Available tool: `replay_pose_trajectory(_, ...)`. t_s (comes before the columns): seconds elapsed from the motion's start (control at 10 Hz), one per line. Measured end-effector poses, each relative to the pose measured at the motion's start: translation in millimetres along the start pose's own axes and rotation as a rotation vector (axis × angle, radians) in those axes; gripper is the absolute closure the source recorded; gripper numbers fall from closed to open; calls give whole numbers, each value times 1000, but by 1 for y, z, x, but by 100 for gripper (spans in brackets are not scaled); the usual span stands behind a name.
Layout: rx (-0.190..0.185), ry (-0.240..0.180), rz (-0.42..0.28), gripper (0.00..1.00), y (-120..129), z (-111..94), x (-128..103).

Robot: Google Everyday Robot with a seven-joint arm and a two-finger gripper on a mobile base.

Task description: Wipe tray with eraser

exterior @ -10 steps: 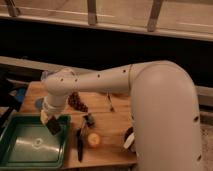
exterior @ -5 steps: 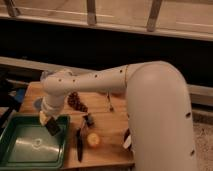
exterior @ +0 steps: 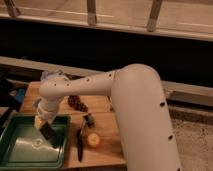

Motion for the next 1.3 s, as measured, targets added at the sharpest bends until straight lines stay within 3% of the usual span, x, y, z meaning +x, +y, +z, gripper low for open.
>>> replay_pose_trajectory(0.5, -79, 60, -2, 100, 13, 42, 11)
replay_pose_trajectory(1.0, -75, 60, 24, 100, 9, 42, 18)
replay_pose_trajectory(1.3, -86, 96, 23, 100, 11, 59, 19)
